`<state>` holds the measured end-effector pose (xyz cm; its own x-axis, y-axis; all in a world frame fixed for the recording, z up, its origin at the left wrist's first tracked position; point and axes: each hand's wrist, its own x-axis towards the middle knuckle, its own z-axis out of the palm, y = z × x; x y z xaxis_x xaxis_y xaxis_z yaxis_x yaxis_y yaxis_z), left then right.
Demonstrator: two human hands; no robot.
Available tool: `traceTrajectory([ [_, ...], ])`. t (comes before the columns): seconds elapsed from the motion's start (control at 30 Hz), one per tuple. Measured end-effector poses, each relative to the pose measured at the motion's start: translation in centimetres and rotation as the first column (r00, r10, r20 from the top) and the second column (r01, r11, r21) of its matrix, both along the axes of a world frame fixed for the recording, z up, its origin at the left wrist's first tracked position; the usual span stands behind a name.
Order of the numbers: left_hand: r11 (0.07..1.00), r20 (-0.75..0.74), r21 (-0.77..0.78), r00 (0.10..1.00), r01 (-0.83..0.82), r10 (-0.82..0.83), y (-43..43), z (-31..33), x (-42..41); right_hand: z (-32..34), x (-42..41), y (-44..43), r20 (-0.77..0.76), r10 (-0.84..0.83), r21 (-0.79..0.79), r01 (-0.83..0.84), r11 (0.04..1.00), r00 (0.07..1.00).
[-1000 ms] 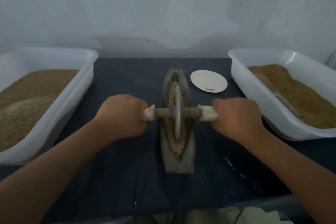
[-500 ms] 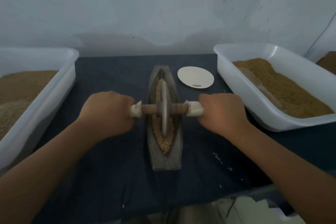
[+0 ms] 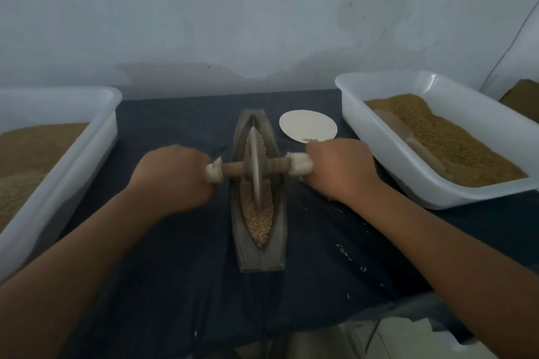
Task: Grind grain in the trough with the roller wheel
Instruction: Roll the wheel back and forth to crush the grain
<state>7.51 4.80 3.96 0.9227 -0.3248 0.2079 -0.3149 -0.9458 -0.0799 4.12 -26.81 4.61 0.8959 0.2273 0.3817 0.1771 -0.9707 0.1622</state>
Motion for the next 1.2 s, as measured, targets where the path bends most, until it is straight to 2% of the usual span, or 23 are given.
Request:
traceTrajectory([
  [0.07,0.999,0.024,-0.017,0.998,0.051,-0.05,1.2,-0.7,-2.2,-0.1,-2.5,-0.3,0.052,0.079,-0.005,-0.079,0.997,0.996],
  [0.13,0.998,0.001,-0.034,0.999,0.047,-0.047,1.3,-1.0,-2.4,-0.4,-2.7,-0.5,0.065,0.09,0.01,-0.091,0.996,0.994],
  [0.2,1.0,-0.042,-0.029,0.999,-0.003,0.002,0.2,-0.7,-0.8,-0.6,-0.9,-0.4,0.062,0.022,0.013,-0.023,1.0,0.998],
  [0.37,0.993,0.005,-0.025,0.993,-0.119,0.12,-2.7,1.7,4.7,-0.2,5.5,1.0,0.0,-0.138,0.074,0.138,0.988,0.99],
  [0.5,0.999,-0.046,0.014,0.998,-0.037,0.037,-2.5,2.5,3.2,-0.5,3.5,0.5,-0.067,-0.12,0.084,0.125,0.989,0.991],
  [0.67,0.994,0.034,0.039,0.994,0.099,-0.1,0.6,0.1,-2.1,-1.4,-2.5,-0.8,0.022,0.009,0.034,-0.01,0.999,1.0],
  [0.8,1.0,-0.053,-0.019,0.998,-0.017,0.016,-0.3,0.0,1.2,-0.3,0.9,0.0,0.023,-0.036,-0.009,0.036,0.999,0.999],
  [0.93,0.99,-0.063,-0.075,0.991,-0.121,0.116,-2.5,1.5,5.0,1.5,5.5,1.5,-0.04,-0.111,0.04,0.112,0.993,0.993],
  [1.07,0.997,-0.129,-0.045,0.99,-0.055,0.048,-1.7,1.8,2.6,0.7,3.2,0.9,-0.042,-0.094,0.03,0.095,0.995,0.995],
  [1.2,0.995,-0.006,0.046,0.997,0.083,-0.083,0.7,0.4,-2.3,-1.8,-2.4,-0.4,0.013,-0.023,0.03,0.023,0.999,1.0],
])
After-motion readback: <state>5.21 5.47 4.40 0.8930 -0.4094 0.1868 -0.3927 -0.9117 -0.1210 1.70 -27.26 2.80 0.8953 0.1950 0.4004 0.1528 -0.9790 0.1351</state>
